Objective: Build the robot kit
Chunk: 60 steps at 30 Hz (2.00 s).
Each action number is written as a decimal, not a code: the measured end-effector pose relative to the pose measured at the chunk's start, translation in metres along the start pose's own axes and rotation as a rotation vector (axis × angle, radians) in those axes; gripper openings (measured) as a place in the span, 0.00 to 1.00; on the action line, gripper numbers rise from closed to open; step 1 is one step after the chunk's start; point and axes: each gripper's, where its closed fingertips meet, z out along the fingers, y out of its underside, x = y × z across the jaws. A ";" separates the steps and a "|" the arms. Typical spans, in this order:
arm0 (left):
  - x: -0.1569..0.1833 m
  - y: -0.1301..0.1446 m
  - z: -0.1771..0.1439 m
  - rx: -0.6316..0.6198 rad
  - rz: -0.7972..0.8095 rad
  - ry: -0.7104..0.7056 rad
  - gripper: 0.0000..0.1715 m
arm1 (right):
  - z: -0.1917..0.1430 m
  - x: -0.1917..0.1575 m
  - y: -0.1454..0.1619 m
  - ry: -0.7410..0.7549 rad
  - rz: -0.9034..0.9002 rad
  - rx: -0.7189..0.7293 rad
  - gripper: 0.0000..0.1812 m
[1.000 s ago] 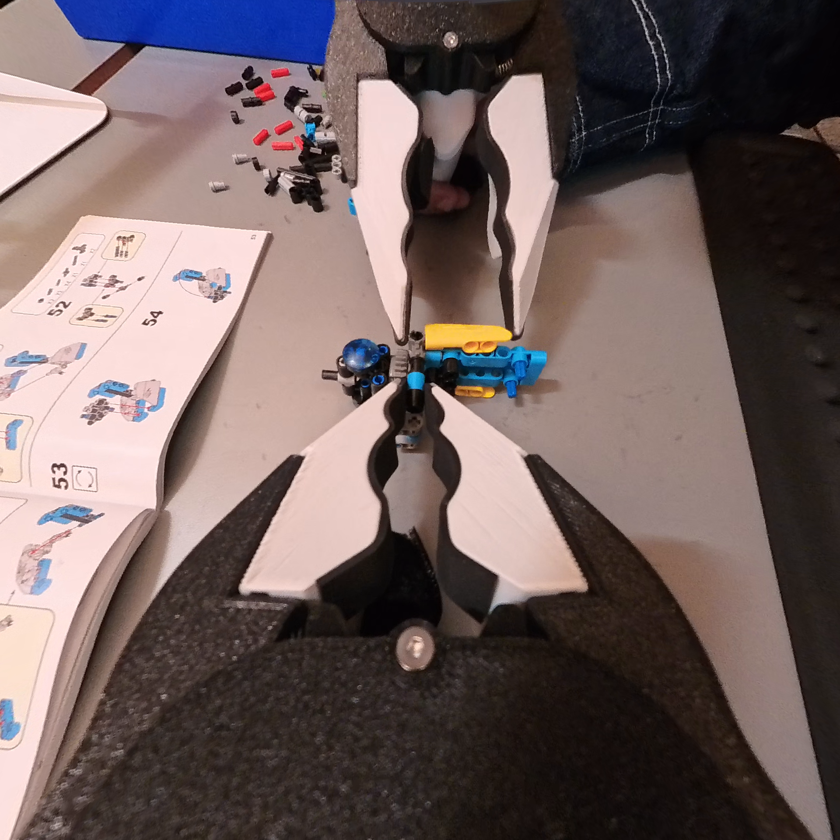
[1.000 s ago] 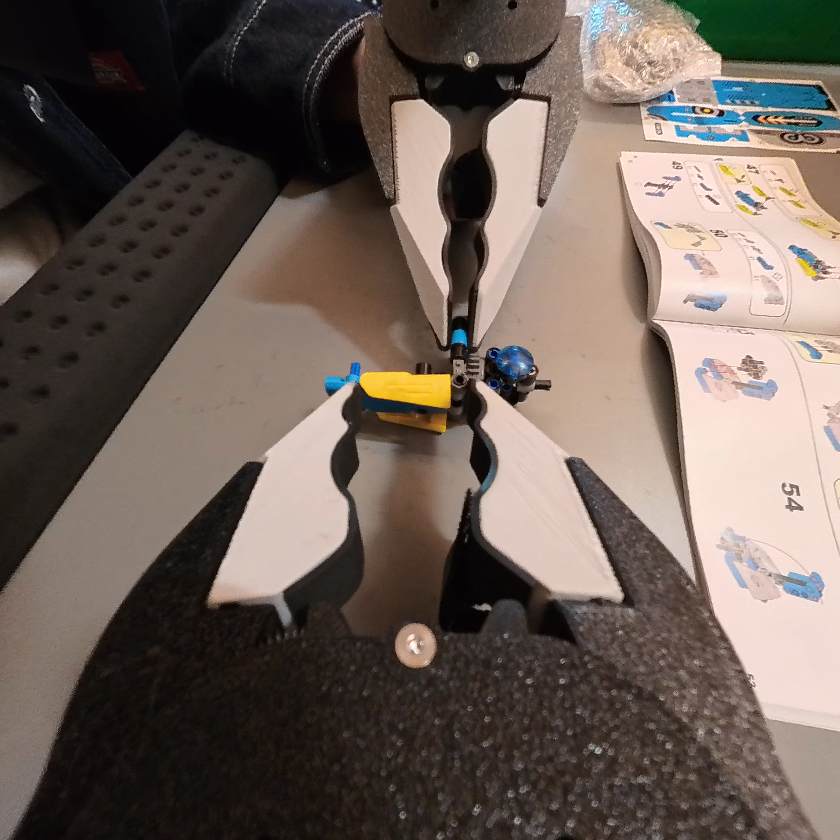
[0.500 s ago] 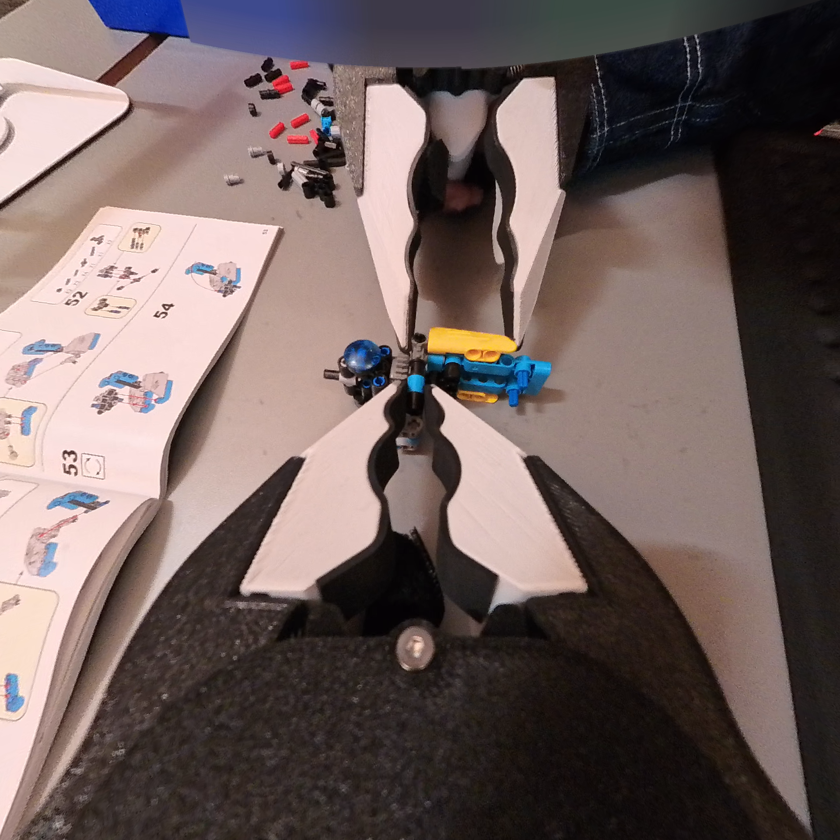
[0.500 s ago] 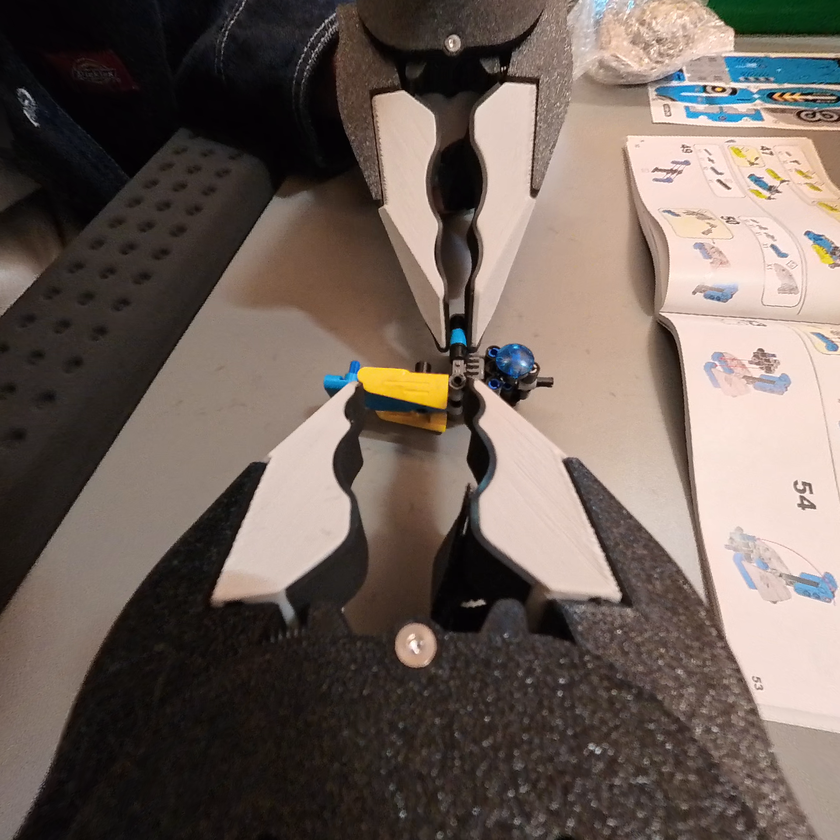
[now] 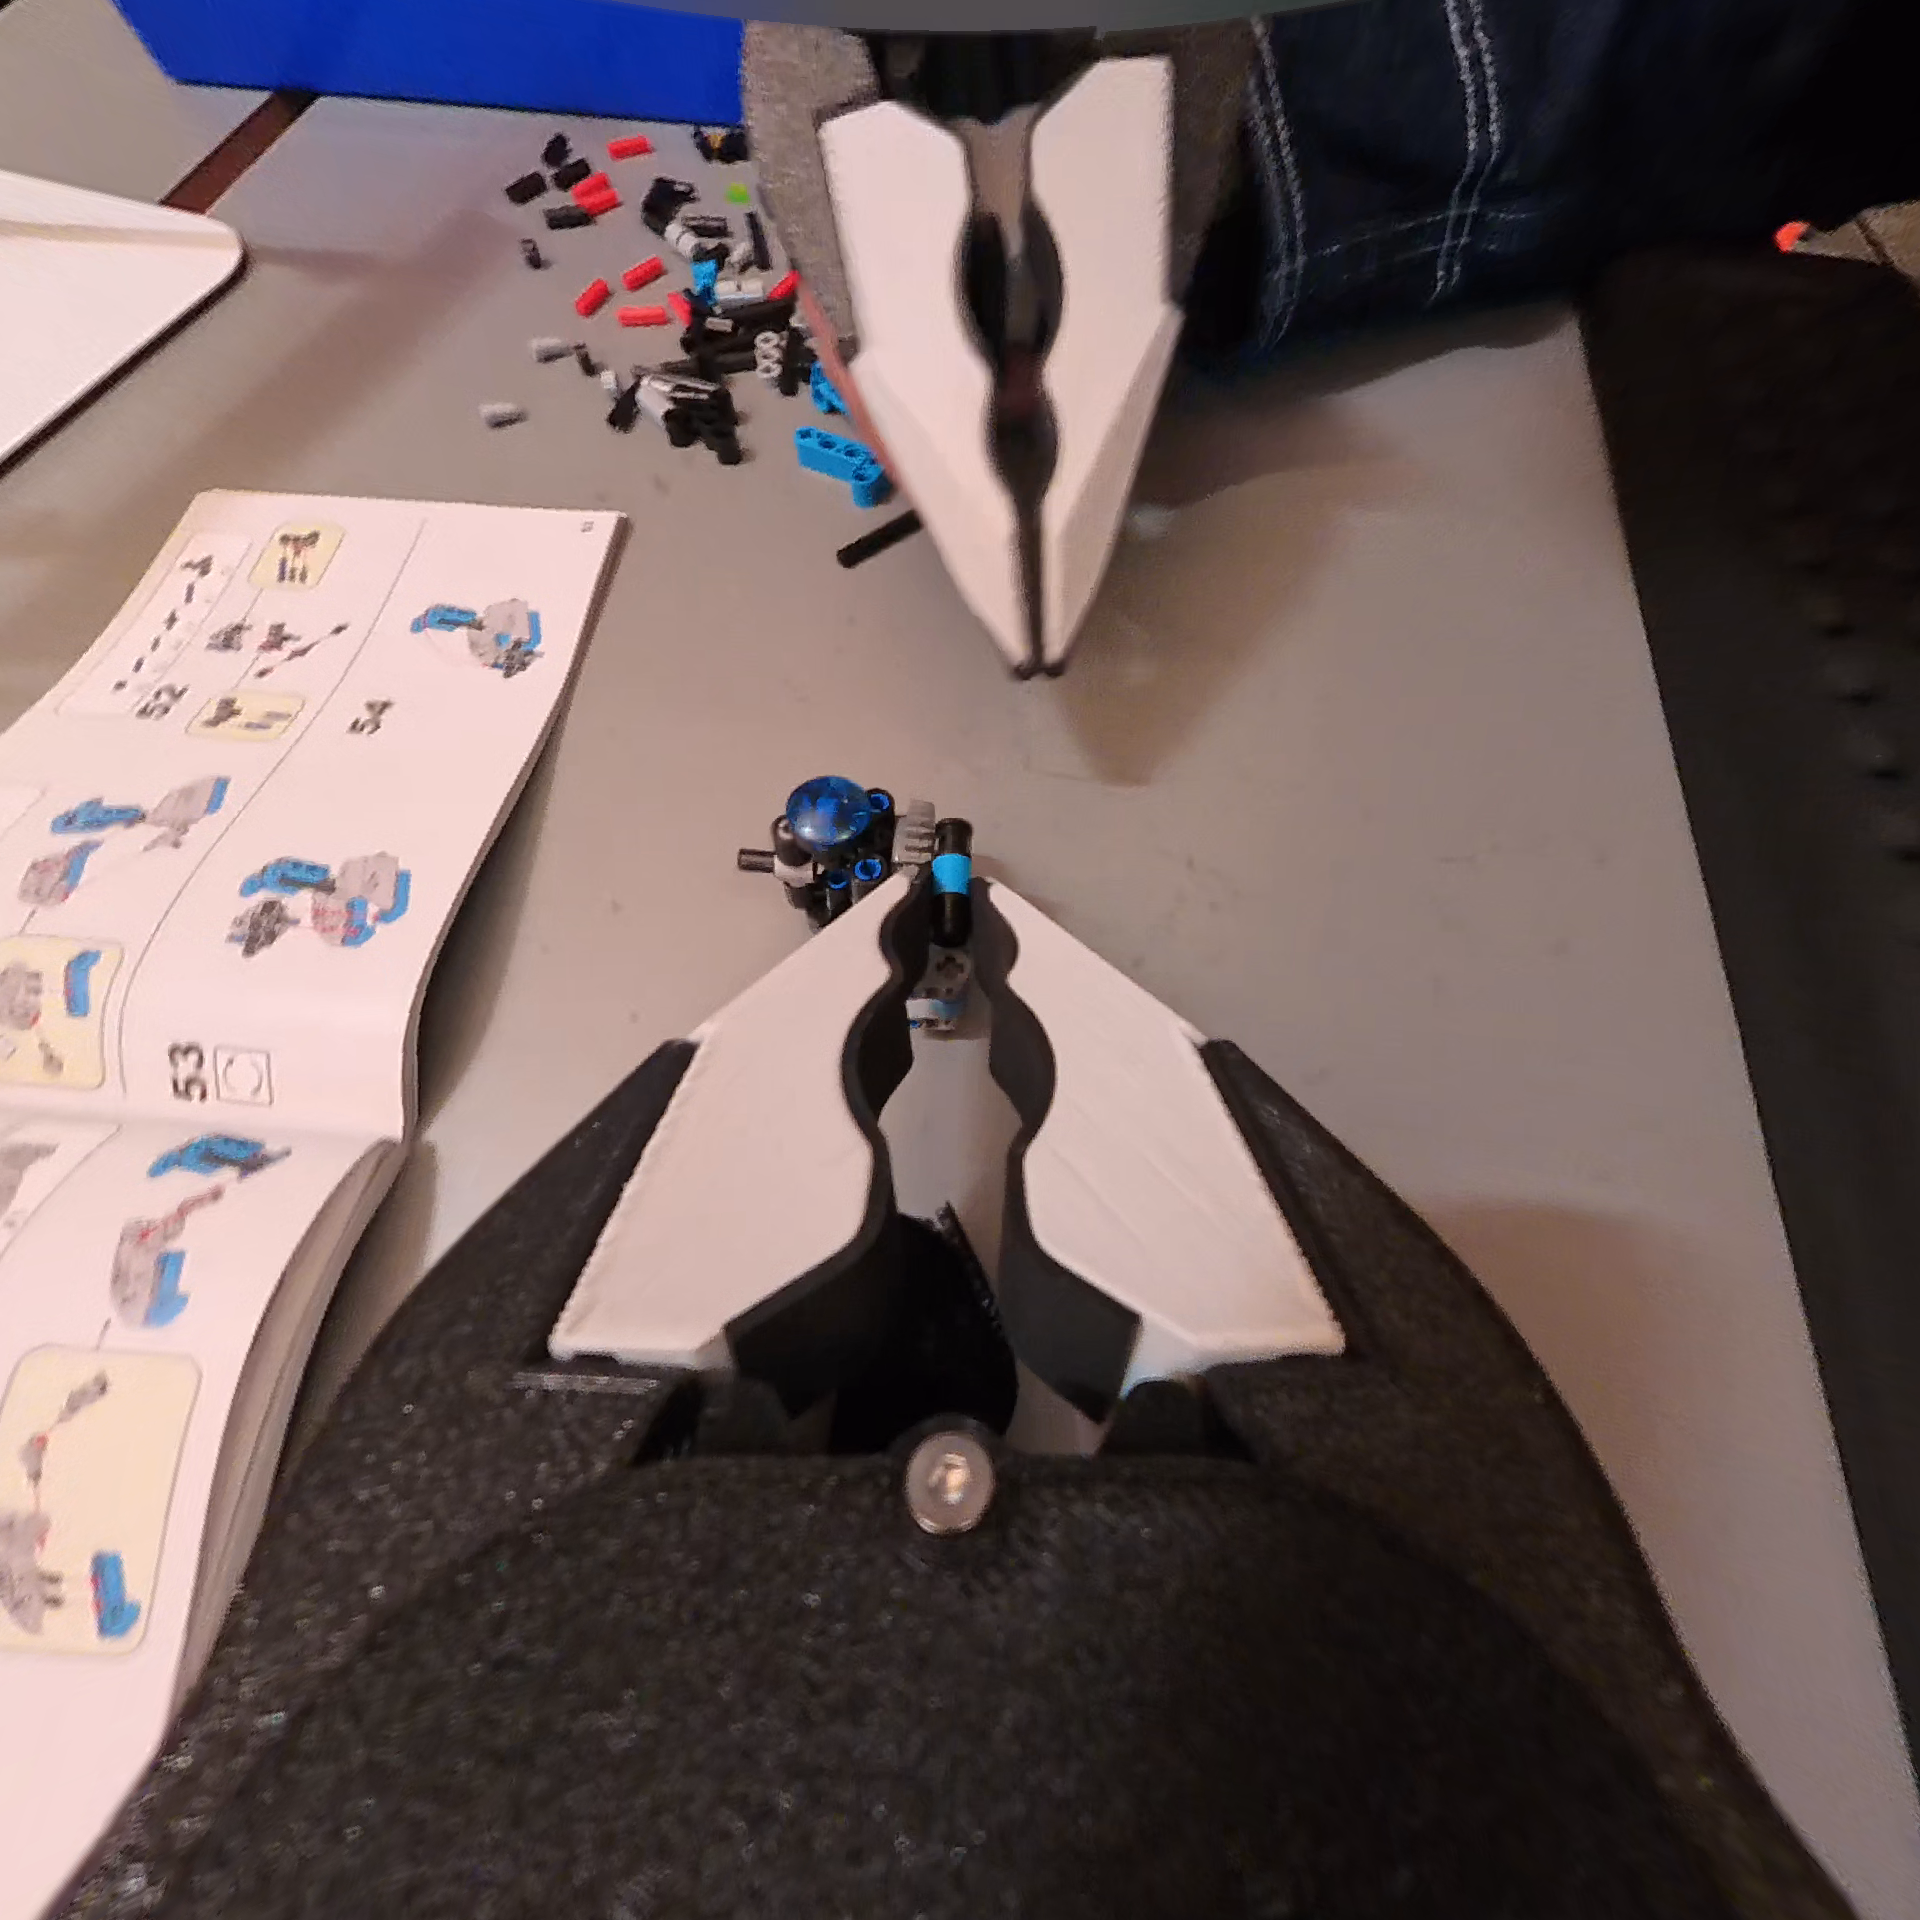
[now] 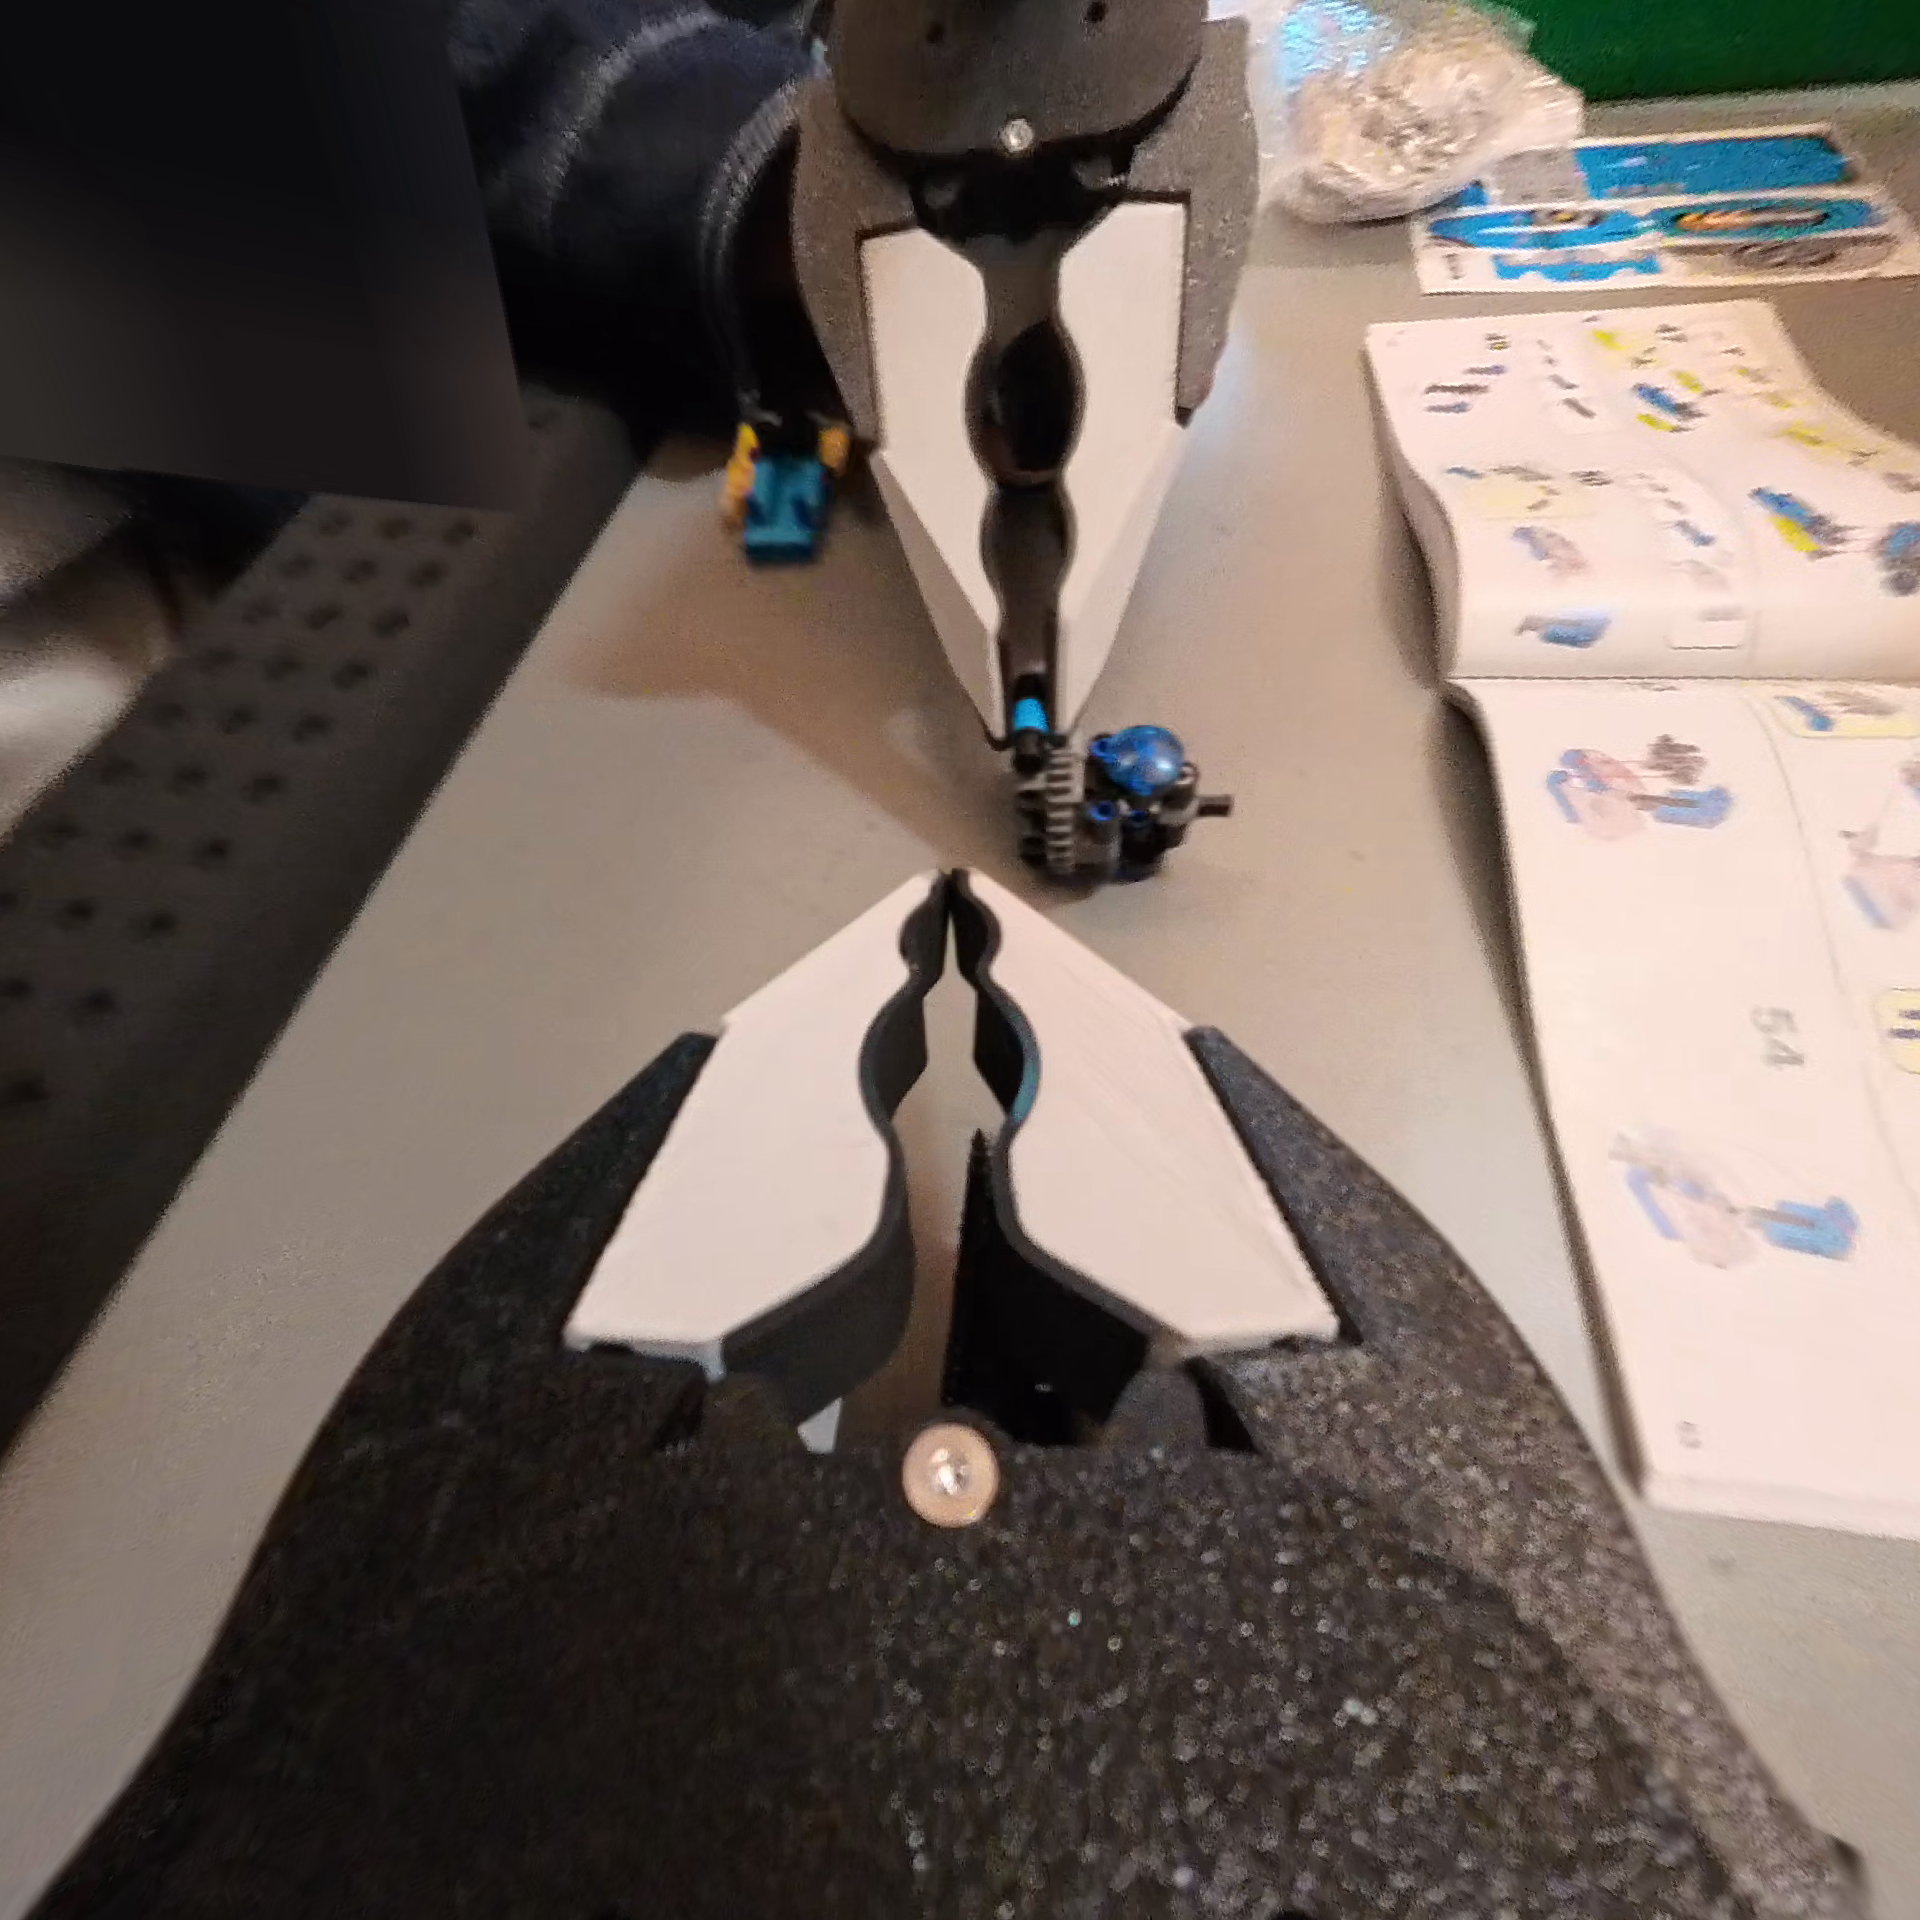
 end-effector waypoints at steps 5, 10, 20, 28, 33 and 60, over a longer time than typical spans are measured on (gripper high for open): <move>-0.003 0.001 -0.002 0.003 0.021 -0.011 0.04 | 0.008 0.011 0.014 0.060 -0.023 -0.094 0.02; 0.000 0.001 -0.002 -0.002 0.042 -0.023 0.04 | 0.010 0.015 0.016 0.066 -0.003 -0.110 0.05; 0.000 0.001 -0.001 -0.003 0.028 -0.024 0.04 | 0.018 0.021 0.018 0.167 -0.133 -0.162 0.10; -0.003 0.003 -0.004 -0.013 0.037 -0.038 0.04 | 0.027 0.022 0.011 0.219 -0.182 -0.156 0.13; -0.004 0.004 -0.005 -0.016 0.041 -0.034 0.04 | 0.015 0.018 -0.011 0.202 -0.185 -0.007 0.09; 0.079 0.102 -0.105 -0.275 -0.117 -0.164 0.35 | 0.038 0.008 -0.002 0.146 -0.105 -0.117 0.10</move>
